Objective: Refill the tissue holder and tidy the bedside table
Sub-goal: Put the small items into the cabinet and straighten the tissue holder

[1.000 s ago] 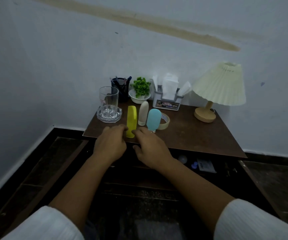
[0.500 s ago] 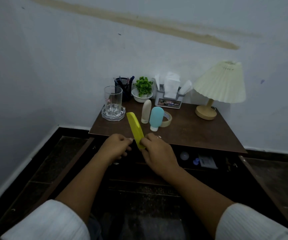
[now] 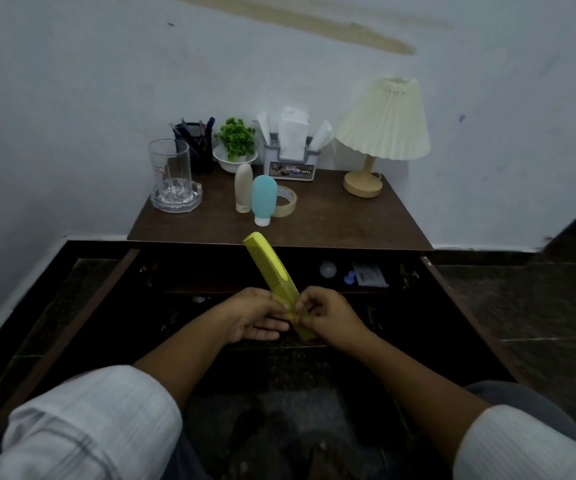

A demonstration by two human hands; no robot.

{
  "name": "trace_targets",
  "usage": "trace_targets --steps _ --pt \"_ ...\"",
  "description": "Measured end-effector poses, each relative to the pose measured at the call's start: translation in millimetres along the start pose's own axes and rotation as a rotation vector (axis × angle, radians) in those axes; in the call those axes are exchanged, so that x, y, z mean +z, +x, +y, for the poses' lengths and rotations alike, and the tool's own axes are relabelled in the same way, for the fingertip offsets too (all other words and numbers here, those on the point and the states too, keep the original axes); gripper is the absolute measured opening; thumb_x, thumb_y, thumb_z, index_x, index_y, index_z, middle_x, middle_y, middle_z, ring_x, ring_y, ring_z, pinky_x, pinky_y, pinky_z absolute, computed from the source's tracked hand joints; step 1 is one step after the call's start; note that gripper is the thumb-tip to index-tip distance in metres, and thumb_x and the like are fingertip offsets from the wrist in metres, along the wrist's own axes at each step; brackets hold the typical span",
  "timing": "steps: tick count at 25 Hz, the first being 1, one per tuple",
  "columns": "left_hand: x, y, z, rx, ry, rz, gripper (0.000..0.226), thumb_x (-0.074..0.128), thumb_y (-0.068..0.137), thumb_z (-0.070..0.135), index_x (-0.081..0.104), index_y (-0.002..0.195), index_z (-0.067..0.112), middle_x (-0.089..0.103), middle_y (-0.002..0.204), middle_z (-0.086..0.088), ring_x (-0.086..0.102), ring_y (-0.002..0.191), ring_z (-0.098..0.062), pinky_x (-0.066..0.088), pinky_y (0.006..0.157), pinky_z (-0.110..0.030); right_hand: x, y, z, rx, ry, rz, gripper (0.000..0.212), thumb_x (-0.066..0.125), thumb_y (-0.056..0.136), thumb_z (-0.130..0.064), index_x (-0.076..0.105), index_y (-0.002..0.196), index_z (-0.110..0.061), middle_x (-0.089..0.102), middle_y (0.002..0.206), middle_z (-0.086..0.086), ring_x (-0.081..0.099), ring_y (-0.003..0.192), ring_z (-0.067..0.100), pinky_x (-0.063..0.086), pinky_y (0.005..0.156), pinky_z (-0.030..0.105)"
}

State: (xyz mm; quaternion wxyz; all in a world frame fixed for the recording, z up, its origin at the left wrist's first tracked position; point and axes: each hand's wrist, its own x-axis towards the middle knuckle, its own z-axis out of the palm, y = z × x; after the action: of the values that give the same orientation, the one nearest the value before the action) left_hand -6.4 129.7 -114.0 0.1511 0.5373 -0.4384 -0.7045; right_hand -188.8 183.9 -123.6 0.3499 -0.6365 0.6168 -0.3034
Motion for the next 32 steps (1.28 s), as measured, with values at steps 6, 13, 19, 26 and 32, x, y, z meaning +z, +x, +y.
trace_targets --steps 6,13,19,26,32 --pt "21 30 -14 -0.104 0.218 -0.058 0.013 0.054 0.101 0.015 0.065 0.107 0.013 0.075 0.099 -0.004 0.072 0.084 -0.016 0.059 0.082 -0.038 -13 3 36 0.304 0.134 -0.173 0.026 0.063 0.08 0.013 0.065 0.077 -0.012 0.065 0.074 0.008 0.061 0.063 0.014 0.051 0.056 0.026" --pt "25 68 3 0.123 0.319 0.09 0.035 0.062 0.095 0.016 0.06 0.13 0.019 0.067 0.12 -0.006 0.061 0.098 -0.015 0.047 0.07 -0.025 -20 45 50 0.582 0.407 0.083 0.02 0.059 0.09 0.003 0.064 0.108 -0.005 0.069 0.1 0.017 0.069 0.07 0.023 0.055 0.051 0.029" --pt "31 96 1 0.22 0.416 0.067 0.043 0.063 0.096 0.014 0.056 0.138 0.017 0.061 0.133 -0.004 0.059 0.114 -0.018 0.05 0.082 -0.025 -10 74 51 0.589 0.554 0.015 0.035 0.056 0.095 0.001 0.057 0.128 -0.008 0.068 0.122 0.016 0.068 0.094 0.024 0.061 0.069 0.037" --pt "32 119 1 0.413 1.072 0.201 0.05 0.054 0.096 0.018 0.049 0.146 0.022 0.043 0.151 -0.007 0.042 0.134 -0.033 0.04 0.11 -0.043 -4 79 74 0.2 -0.197 -0.032 0.036 0.058 0.088 -0.005 0.063 0.123 -0.011 0.061 0.123 0.01 0.06 0.112 0.031 0.053 0.094 0.04" --pt "35 126 -10 0.312 1.464 0.149 0.069 0.05 0.094 0.022 0.024 0.158 0.023 0.018 0.167 -0.004 0.023 0.147 -0.035 0.023 0.118 -0.056 2 67 94 -0.064 -0.812 -0.243 0.074 0.066 0.077 -0.014 0.041 0.147 -0.011 0.042 0.148 0.01 0.04 0.132 0.037 0.042 0.106 0.048"
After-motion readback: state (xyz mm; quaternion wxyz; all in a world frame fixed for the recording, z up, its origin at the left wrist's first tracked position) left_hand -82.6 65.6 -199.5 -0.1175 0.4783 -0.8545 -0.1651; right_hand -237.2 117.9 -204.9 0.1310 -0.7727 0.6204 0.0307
